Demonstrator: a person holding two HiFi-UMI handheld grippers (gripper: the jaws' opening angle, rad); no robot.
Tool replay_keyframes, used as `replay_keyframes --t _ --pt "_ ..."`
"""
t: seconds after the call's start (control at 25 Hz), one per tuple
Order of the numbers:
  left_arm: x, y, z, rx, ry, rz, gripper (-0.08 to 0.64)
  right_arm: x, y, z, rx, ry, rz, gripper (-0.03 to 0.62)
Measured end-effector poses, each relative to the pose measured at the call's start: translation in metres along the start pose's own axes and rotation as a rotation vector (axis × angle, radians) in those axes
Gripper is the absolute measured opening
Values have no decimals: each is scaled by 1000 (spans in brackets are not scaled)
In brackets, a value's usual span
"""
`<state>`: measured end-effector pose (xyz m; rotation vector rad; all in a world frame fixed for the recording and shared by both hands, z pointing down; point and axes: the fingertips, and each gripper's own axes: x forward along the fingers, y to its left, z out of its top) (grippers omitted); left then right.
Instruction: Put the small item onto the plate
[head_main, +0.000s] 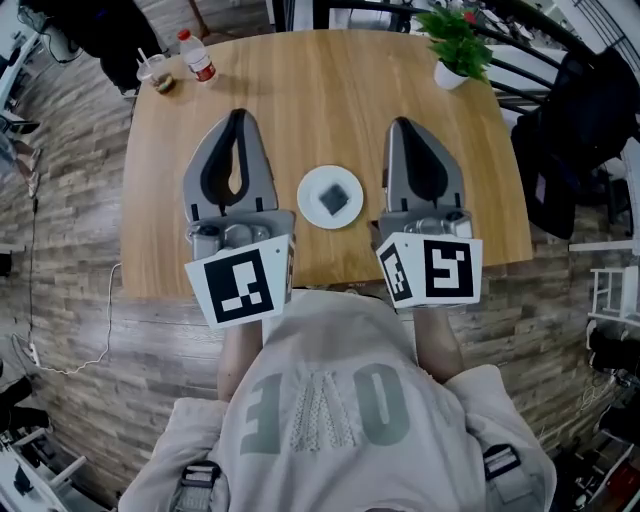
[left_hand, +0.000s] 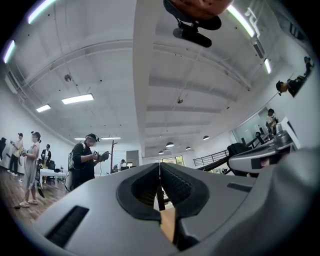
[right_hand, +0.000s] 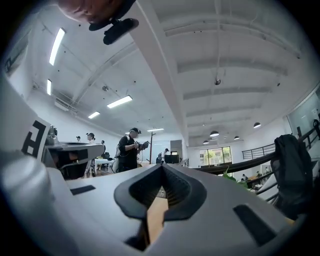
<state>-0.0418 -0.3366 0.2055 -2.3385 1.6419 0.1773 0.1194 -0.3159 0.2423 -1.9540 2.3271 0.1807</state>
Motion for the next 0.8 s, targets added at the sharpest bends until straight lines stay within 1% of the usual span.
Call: replay_keyframes --t 0.36,0.48,0.52,0.56,0.68,0.8 --pt "3 -19 5 13 -8 -48 9 -12 -3 -2 2 10 -5 17" --pt "5 -23 18 12 -84 -64 9 -12 -3 -1 1 9 2 17" --pt "6 -24 19 13 -91 -64 9 -12 -3 -1 2 9 6 17" --pt "5 -24 17 14 -79 -63 9 -12 -4 -1 3 9 9 17" --pt "3 -24 3 21 16 -52 9 -13 -5 0 6 6 15 17" --pt "1 -24 -3 25 56 -48 9 -14 -6 0 11 5 15 17"
